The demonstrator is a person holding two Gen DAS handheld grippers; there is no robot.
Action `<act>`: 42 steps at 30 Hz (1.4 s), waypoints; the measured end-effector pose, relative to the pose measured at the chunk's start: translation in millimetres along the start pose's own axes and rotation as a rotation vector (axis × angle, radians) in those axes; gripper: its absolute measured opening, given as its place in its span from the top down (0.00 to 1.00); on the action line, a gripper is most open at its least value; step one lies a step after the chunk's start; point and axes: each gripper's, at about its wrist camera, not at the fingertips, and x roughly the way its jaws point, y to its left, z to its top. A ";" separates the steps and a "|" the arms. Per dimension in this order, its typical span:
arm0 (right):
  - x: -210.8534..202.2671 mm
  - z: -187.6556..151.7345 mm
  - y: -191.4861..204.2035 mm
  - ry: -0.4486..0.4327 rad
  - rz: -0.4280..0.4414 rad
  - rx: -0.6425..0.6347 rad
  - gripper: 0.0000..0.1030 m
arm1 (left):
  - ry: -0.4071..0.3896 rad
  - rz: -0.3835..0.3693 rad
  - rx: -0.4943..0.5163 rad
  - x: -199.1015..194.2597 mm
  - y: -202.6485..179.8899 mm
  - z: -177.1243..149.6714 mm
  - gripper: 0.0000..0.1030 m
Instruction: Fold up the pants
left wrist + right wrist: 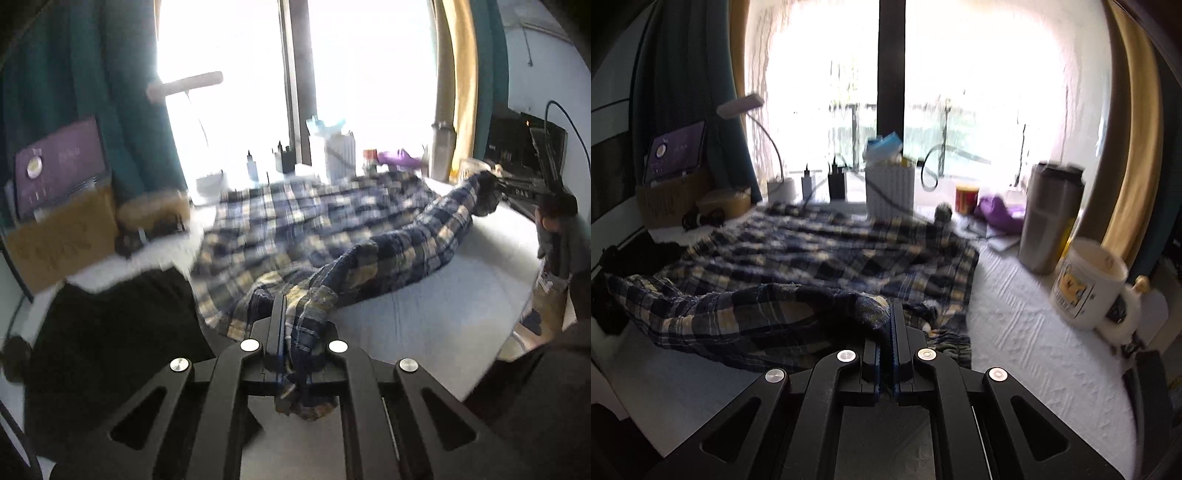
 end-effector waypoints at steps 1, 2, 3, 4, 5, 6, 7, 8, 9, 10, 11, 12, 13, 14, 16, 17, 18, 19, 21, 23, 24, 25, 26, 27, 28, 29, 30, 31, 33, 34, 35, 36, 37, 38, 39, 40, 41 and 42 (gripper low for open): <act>-3.8 2.7 -0.2 -0.011 0.000 -0.002 0.96 | -0.013 0.001 0.003 -0.1 1.5 4.8 0.94; -8.5 6.6 -0.6 -0.028 -0.003 -0.004 0.96 | -0.027 0.004 0.006 -0.1 2.7 9.7 0.94; -11.6 9.1 -1.6 -0.037 -0.005 -0.007 0.96 | -0.051 0.015 0.006 0.0 5.9 16.3 0.94; -14.6 12.2 -2.5 -0.049 -0.008 -0.011 0.96 | -0.064 0.019 0.003 1.1 8.4 20.5 0.94; -15.9 14.5 -3.4 -0.056 -0.010 -0.011 0.96 | -0.079 0.023 0.000 2.3 11.6 25.1 0.94; -16.7 17.5 -5.4 -0.064 -0.012 -0.010 0.96 | -0.096 0.030 -0.002 4.2 15.4 31.1 0.94; -17.0 20.7 -7.8 -0.072 -0.013 -0.008 0.96 | -0.108 0.034 -0.001 5.4 16.3 34.9 0.94; -16.6 23.2 -9.7 -0.076 -0.012 -0.006 0.96 | -0.124 0.038 0.003 6.7 18.7 39.9 0.94; -16.6 26.3 -11.7 -0.085 -0.012 -0.002 0.96 | -0.143 0.039 0.010 7.7 21.0 46.4 0.94; -16.4 29.4 -12.8 -0.093 -0.011 0.001 0.96 | -0.158 0.040 0.015 8.3 22.9 51.2 0.94; -16.3 33.7 -14.1 -0.103 -0.009 0.002 0.96 | -0.173 0.039 0.019 9.5 25.2 57.3 0.94; -16.0 37.3 -14.4 -0.113 -0.010 0.001 0.96 | -0.188 0.037 0.021 10.8 28.3 63.6 0.94; -15.9 40.9 -15.3 -0.121 -0.011 0.001 0.96 | -0.205 0.036 0.022 12.2 31.5 70.2 0.94; -15.2 44.5 -15.7 -0.130 -0.010 0.001 0.96 | -0.214 0.034 0.023 13.2 33.4 74.9 0.94; -14.3 50.6 -16.6 -0.146 -0.009 0.002 0.96 | -0.233 0.031 0.023 17.8 38.1 85.8 0.94; -13.4 53.6 -16.8 -0.152 -0.009 0.002 0.96 | -0.242 0.027 0.024 19.5 39.4 90.5 0.94; -12.0 56.6 -16.8 -0.157 -0.010 0.000 0.96 | -0.252 0.017 0.026 21.9 41.3 96.3 0.94; -10.4 59.4 -17.2 -0.163 -0.012 0.001 0.96 | -0.259 0.011 0.028 22.1 41.7 98.4 0.94; -7.2 64.9 -18.9 -0.170 -0.014 0.004 0.96 | -0.271 -0.009 0.031 26.6 44.3 105.3 0.94; -6.0 68.1 -21.2 -0.178 -0.020 0.009 0.96 | -0.277 -0.022 0.030 32.3 46.2 109.9 0.94; -4.4 70.6 -22.5 -0.182 -0.021 0.011 0.96 | -0.275 -0.034 0.025 37.3 48.9 113.4 0.94; -2.6 73.3 -23.8 -0.187 -0.025 0.010 0.96 | -0.272 -0.046 0.020 38.9 50.0 114.5 0.94; -1.4 75.1 -25.3 -0.189 -0.028 0.008 0.96 | -0.267 -0.062 0.012 43.2 53.0 117.5 0.94; 0.9 78.1 -26.5 -0.191 -0.032 0.006 0.96 | -0.264 -0.072 0.009 46.5 54.8 119.2 0.94; 3.4 81.0 -28.4 -0.195 -0.038 0.007 0.96 | -0.261 -0.077 0.009 50.2 57.0 121.9 0.94; 6.0 82.7 -29.5 -0.196 -0.041 0.007 0.96 | -0.262 -0.077 0.009 52.4 58.5 124.1 0.94; 10.2 85.4 -32.1 -0.197 -0.047 0.009 0.96 | -0.262 -0.078 0.009 56.0 60.2 126.2 0.94; 13.3 86.6 -34.2 -0.198 -0.053 0.012 0.96 | -0.259 -0.082 0.008 60.9 62.4 129.4 0.94; 23.0 90.8 -39.5 -0.193 -0.050 0.021 0.96 | -0.253 -0.096 -0.001 69.0 66.4 134.6 0.94; 27.9 92.5 -41.2 -0.191 -0.052 0.021 0.96 | -0.247 -0.103 -0.002 74.0 67.6 137.1 0.94; 35.1 95.2 -42.8 -0.187 -0.060 0.013 0.96 | -0.238 -0.102 0.005 81.6 68.8 140.4 0.94; 41.1 97.3 -44.3 -0.180 -0.065 0.007 0.96 | -0.230 -0.097 0.010 87.1 69.7 142.7 0.94; 48.4 99.8 -46.9 -0.174 -0.067 0.007 0.96 | -0.221 -0.093 0.011 94.3 71.3 145.0 0.94; 53.9 102.0 -48.4 -0.170 -0.066 0.007 0.96 | -0.210 -0.095 0.006 102.0 73.4 147.0 0.94; 62.0 105.0 -50.2 -0.164 -0.071 0.002 0.96 | -0.196 -0.099 -0.004 110.9 76.3 148.9 0.94; 66.6 107.3 -51.3 -0.162 -0.074 0.001 0.96 | -0.184 -0.099 -0.016 119.8 79.6 150.8 0.94; 72.1 109.9 -52.6 -0.159 -0.075 0.000 0.96 | -0.173 -0.096 -0.025 128.3 83.0 152.5 0.94; 75.8 112.0 -53.3 -0.156 -0.074 0.001 0.96 | -0.165 -0.095 -0.034 135.5 86.7 153.7 0.94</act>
